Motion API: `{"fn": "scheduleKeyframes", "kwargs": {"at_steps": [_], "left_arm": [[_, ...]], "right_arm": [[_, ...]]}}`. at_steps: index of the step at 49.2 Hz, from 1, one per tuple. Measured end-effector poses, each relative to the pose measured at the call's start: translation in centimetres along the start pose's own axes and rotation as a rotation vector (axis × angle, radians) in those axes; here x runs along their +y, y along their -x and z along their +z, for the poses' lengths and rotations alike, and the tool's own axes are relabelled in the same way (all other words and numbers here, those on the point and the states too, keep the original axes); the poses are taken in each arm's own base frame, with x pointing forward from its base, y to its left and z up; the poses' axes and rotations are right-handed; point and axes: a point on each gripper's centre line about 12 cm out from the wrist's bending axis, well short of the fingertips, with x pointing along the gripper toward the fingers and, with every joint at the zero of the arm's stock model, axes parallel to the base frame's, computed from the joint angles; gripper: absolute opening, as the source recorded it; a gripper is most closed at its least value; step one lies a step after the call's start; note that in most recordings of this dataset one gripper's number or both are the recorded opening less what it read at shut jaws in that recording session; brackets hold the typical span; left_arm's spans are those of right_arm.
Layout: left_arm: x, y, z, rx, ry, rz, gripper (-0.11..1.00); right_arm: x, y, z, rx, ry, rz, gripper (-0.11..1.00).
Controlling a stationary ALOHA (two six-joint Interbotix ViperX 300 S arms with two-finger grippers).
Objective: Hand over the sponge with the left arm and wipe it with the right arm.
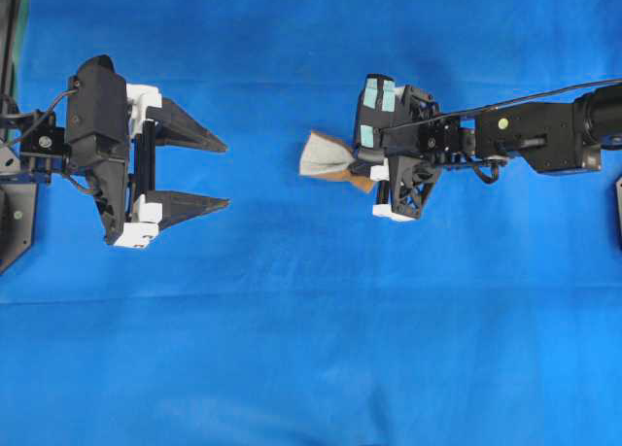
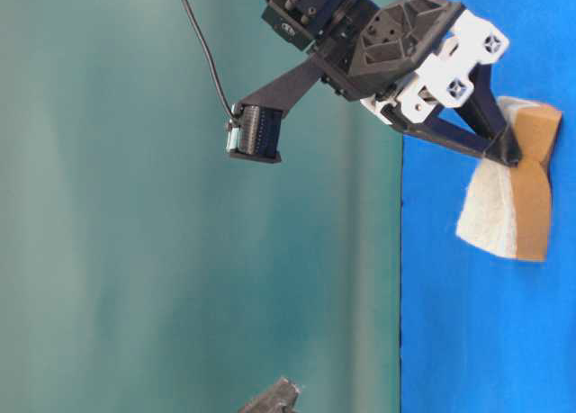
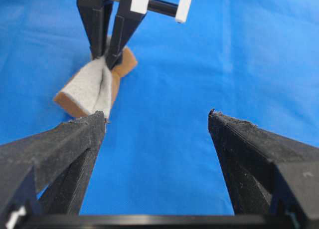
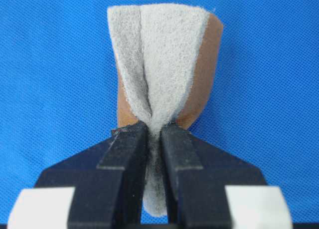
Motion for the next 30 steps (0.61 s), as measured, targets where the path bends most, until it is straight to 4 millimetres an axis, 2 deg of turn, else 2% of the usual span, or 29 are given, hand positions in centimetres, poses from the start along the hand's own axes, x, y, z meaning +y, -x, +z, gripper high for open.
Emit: {"fn": "scheduleKeyframes", "kwargs": {"at_steps": [21, 23, 30], "left_arm": [[0.04, 0.00, 0.00, 0.000, 0.001, 0.001, 0.80], [0.04, 0.00, 0.00, 0.000, 0.001, 0.001, 0.80], [0.00, -0.03, -0.04, 0.002, 0.000, 0.000, 0.80]], "right_arm": [[0.71, 0.01, 0.06, -0.002, 0.008, 0.012, 0.14], [0.65, 0.01, 0.06, -0.002, 0.007, 0.011, 0.22], [0.76, 0.01, 0.12, 0.001, 0.009, 0.012, 0.63]]}}
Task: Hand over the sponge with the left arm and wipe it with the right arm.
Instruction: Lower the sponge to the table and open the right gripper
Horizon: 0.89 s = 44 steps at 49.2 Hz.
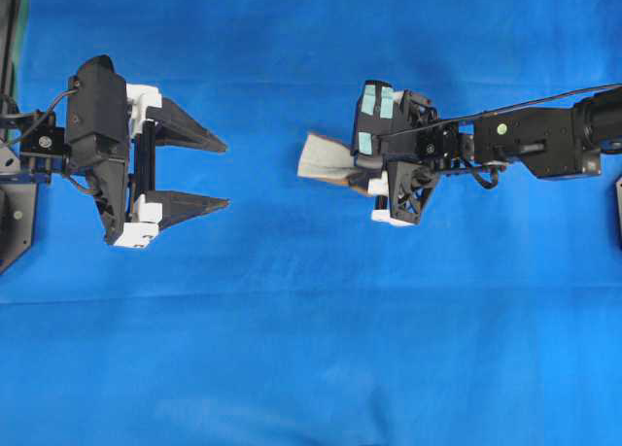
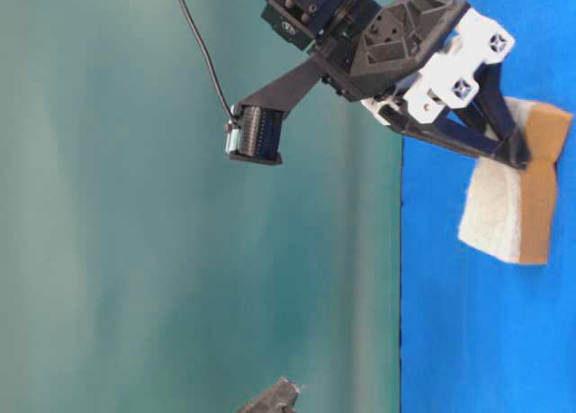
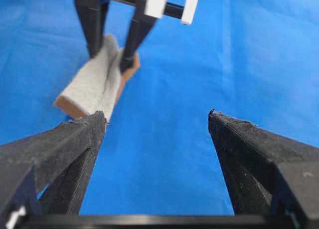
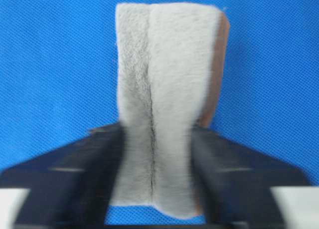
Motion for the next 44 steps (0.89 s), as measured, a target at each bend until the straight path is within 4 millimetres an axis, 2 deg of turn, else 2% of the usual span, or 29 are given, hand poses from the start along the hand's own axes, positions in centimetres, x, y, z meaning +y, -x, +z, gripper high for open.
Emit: {"fn": "scheduleKeyframes", "kwargs": {"at_steps": [4, 9, 15, 36, 44], "left_arm": [[0.0, 0.0, 0.0, -0.002, 0.001, 0.001, 0.80], [0.0, 0.0, 0.0, -0.002, 0.001, 0.001, 0.80], [0.0, 0.0, 0.0, -0.002, 0.001, 0.001, 0.80], [0.0, 0.0, 0.0, -0.002, -0.001, 0.001, 0.80], [0.0, 0.0, 0.0, -0.002, -0.002, 0.000, 0.80]], "right_arm": [[0.1, 0.0, -0.1, 0.005, 0.002, 0.001, 0.73], [0.1, 0.4, 0.2, 0.004, 0.002, -0.001, 0.72], [0.1, 2.0, 1.2, -0.019, 0.002, -0.005, 0.72], [0.3, 10.7, 5.4, -0.163, 0.016, -0.020, 0.72], [0.7, 12.1, 5.3, -0.192, 0.026, -0.011, 0.72]]}}
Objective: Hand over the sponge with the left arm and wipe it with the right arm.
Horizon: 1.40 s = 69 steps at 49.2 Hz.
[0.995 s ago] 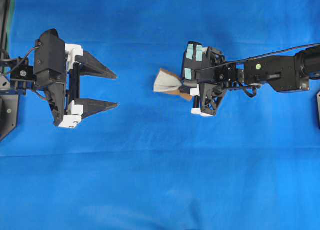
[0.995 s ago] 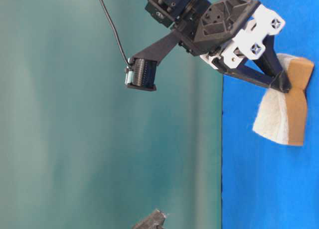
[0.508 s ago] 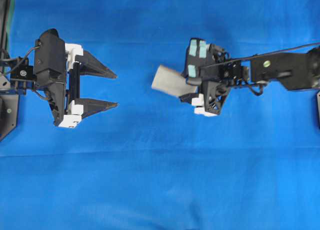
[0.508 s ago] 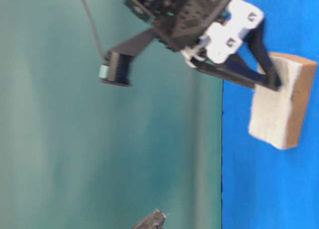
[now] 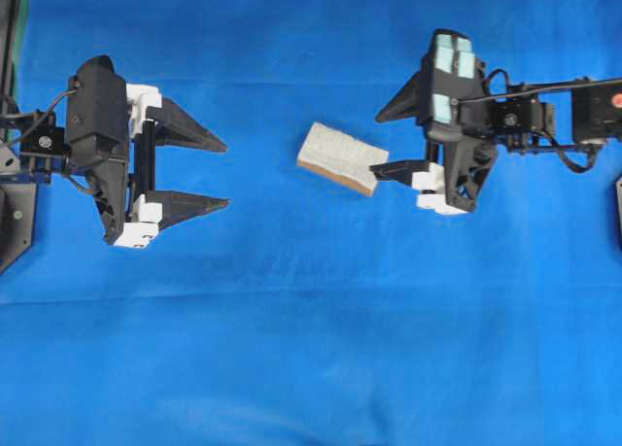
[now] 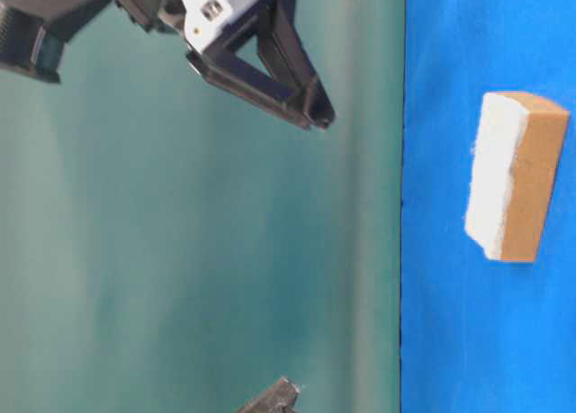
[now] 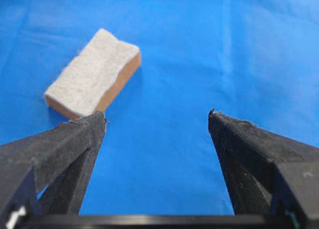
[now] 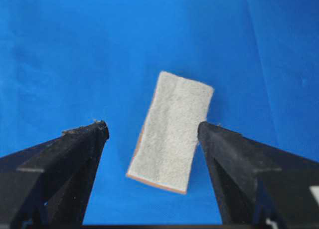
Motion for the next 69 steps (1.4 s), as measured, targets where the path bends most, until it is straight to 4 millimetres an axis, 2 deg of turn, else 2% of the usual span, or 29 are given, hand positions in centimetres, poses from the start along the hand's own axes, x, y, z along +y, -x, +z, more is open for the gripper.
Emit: {"fn": "scheduleKeyframes", "kwargs": {"at_steps": [15, 20, 28, 38, 47, 53, 60, 69], "left_arm": [[0.0, 0.0, 0.0, 0.000, 0.002, 0.001, 0.80], [0.0, 0.2, 0.1, -0.008, 0.002, 0.001, 0.79], [0.0, 1.8, 0.6, -0.050, 0.002, -0.004, 0.79], [-0.1, 5.0, 1.0, -0.111, 0.004, -0.013, 0.79], [-0.1, 8.2, 1.3, -0.162, 0.001, -0.019, 0.79], [0.0, 10.1, 0.5, -0.186, 0.000, -0.023, 0.79], [0.1, 12.0, -0.7, -0.204, -0.001, -0.028, 0.79], [0.2, 13.2, -2.2, -0.178, -0.003, -0.027, 0.79]], "right_arm": [[0.0, 0.1, -0.1, -0.004, -0.002, 0.000, 0.72], [0.0, 0.8, -0.2, -0.015, -0.001, 0.002, 0.72], [0.1, 3.4, -0.3, -0.068, -0.004, 0.007, 0.72], [-0.2, 8.6, -1.2, -0.176, -0.016, 0.006, 0.72], [-0.4, 12.9, -3.1, -0.249, -0.022, 0.001, 0.72], [-0.5, 14.7, -5.0, -0.294, -0.027, 0.000, 0.72], [-0.5, 15.8, -8.0, -0.323, -0.033, 0.001, 0.72], [-0.5, 15.7, -11.0, -0.323, -0.052, 0.011, 0.71]]}}
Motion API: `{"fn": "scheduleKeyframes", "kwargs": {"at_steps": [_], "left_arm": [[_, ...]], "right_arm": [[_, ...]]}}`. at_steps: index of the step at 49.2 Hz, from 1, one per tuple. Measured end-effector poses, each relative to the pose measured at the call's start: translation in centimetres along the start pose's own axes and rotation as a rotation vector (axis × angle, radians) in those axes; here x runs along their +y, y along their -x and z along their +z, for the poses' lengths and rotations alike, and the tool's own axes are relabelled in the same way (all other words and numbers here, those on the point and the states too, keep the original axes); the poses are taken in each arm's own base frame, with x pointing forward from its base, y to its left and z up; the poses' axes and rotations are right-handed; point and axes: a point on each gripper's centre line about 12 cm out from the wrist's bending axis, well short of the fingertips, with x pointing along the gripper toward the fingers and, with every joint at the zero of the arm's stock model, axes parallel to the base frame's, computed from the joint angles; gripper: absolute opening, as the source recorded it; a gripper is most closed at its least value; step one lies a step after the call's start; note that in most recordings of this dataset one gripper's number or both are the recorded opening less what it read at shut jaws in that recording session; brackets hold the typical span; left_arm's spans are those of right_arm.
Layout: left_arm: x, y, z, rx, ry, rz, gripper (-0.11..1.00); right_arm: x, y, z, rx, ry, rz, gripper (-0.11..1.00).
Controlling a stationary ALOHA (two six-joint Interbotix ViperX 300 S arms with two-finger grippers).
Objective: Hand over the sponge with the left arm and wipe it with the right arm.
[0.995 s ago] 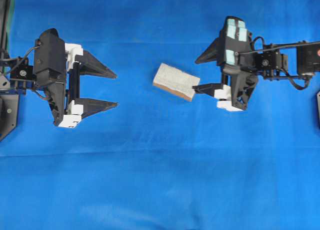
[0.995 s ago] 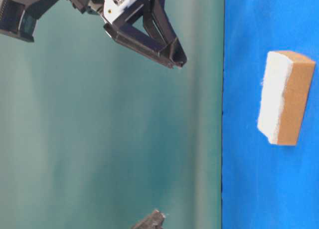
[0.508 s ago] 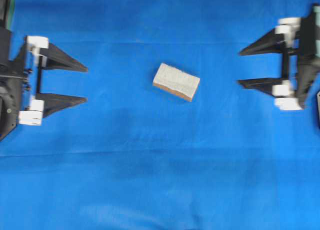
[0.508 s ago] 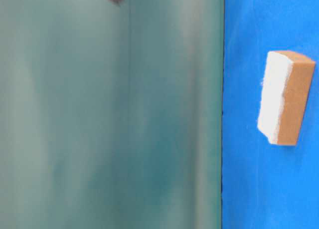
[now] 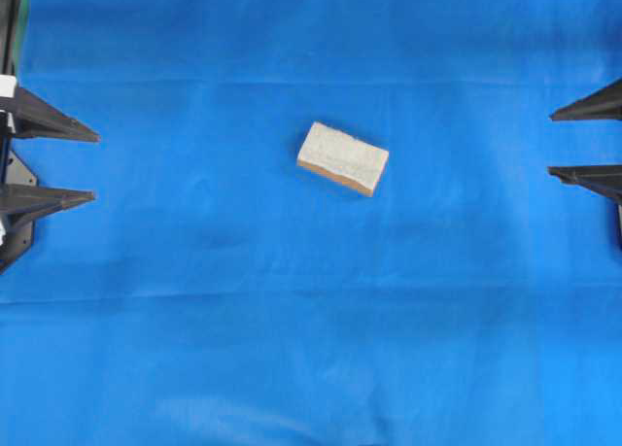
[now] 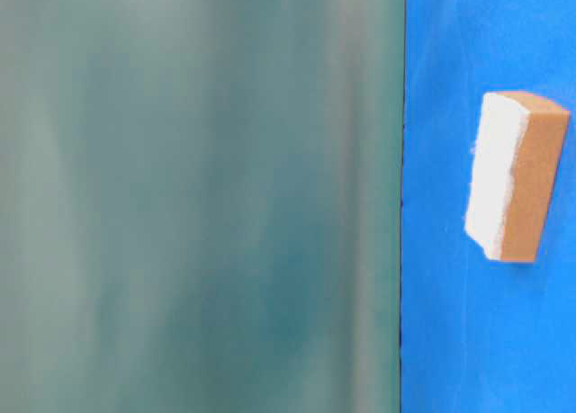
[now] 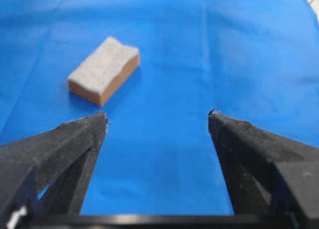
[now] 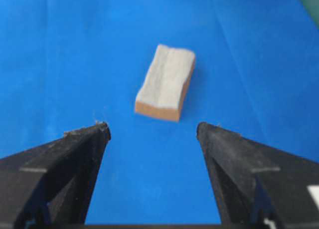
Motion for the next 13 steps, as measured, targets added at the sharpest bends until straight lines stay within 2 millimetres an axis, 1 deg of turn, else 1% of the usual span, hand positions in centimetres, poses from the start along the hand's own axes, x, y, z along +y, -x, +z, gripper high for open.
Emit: {"fn": "scheduleKeyframes", "kwargs": {"at_steps": [4, 10, 13], "left_arm": [[0.1, 0.3, -0.7, 0.008, 0.000, 0.002, 0.79], [0.2, 0.3, -2.0, 0.030, -0.004, 0.004, 0.79], [0.2, 0.3, -2.2, 0.033, -0.003, 0.004, 0.79]], "right_arm": [[0.0, 0.1, -0.8, 0.004, -0.014, 0.002, 0.70], [0.1, 0.2, -0.7, -0.012, -0.031, 0.008, 0.69], [0.0, 0.2, -0.7, -0.014, -0.032, 0.007, 0.69]]}}
